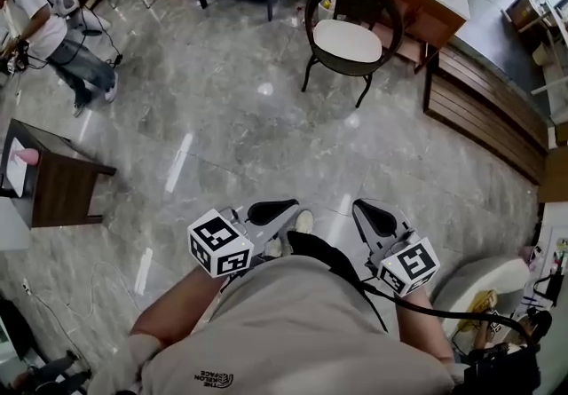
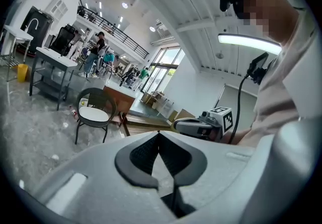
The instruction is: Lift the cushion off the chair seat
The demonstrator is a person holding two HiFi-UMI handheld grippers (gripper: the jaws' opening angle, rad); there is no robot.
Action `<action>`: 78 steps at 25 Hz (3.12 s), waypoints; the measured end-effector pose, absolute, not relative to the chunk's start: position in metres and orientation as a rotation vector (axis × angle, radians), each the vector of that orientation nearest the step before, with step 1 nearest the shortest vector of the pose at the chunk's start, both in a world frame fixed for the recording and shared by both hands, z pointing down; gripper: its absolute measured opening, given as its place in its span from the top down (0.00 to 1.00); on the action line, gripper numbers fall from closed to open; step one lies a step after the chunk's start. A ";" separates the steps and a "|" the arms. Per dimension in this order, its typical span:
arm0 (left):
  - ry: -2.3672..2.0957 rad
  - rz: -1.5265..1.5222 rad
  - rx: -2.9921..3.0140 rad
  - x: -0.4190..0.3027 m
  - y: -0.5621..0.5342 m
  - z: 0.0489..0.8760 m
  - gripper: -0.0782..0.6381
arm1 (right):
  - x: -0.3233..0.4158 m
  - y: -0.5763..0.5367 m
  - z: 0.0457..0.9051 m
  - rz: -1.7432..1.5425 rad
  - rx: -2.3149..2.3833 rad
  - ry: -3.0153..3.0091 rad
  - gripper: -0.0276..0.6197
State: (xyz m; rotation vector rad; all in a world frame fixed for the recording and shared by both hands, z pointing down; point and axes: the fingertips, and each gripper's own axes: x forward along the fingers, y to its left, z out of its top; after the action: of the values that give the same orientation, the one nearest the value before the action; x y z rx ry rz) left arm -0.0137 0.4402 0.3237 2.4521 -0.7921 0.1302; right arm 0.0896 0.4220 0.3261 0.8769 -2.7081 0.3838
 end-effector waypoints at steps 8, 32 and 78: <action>-0.804 0.118 2.507 0.018 0.353 0.297 0.88 | 0.114 0.321 0.328 0.312 0.873 -2.737 0.89; -0.518 0.356 2.550 -0.105 0.032 0.336 0.88 | 0.060 -0.024 0.475 0.831 1.366 -2.398 0.83; -0.583 0.451 2.241 0.026 -0.329 0.526 0.88 | 0.182 -0.403 0.969 2.506 1.917 -1.476 0.81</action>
State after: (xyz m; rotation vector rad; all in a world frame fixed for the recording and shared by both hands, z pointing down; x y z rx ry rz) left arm 0.0258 -0.3287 0.5261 2.2410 -0.5829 0.4508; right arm 0.1816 -0.4033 0.9689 1.9175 -1.4764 2.5058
